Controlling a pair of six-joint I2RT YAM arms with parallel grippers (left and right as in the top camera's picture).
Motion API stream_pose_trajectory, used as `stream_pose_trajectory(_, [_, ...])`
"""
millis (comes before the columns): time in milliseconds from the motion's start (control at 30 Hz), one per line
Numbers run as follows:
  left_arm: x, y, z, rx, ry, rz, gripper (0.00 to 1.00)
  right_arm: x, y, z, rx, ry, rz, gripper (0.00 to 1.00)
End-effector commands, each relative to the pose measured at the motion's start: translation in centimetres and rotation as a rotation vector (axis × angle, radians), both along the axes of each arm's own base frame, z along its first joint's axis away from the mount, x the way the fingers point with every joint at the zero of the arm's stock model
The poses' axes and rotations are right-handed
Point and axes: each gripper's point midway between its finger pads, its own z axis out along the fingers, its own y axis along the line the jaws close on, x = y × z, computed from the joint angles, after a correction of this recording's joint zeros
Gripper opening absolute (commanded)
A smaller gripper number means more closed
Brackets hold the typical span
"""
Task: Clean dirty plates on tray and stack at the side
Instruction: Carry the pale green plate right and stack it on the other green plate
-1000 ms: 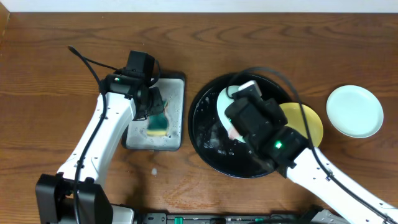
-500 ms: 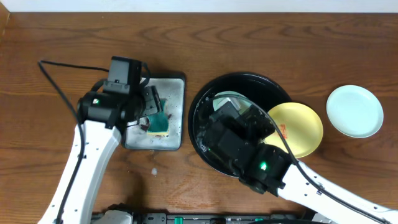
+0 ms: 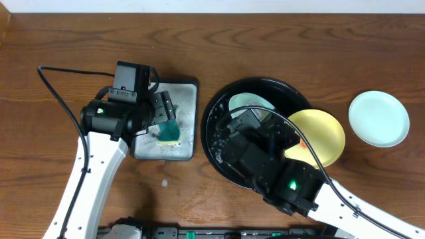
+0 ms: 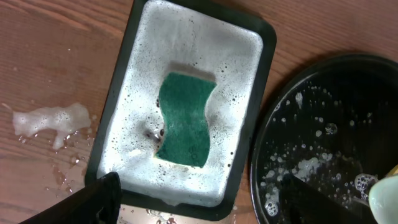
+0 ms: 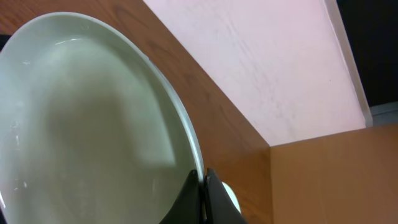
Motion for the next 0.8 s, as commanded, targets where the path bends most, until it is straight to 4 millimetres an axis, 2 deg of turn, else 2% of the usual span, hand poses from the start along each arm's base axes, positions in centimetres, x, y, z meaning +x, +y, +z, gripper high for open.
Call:
stream_pose_trajectory(0, [0.07, 0.12, 0.19, 0.001, -0.004, 0.000, 0.81, -0.10, -0.26, 2.14, 0.012, -0.049, -0.005, 0.01])
stream_pose_trajectory(767, [0.07, 0.12, 0.19, 0.001, -0.004, 0.000, 0.82, -0.19, -0.48, 2.57, 0.024, -0.061, -0.009, 0.01])
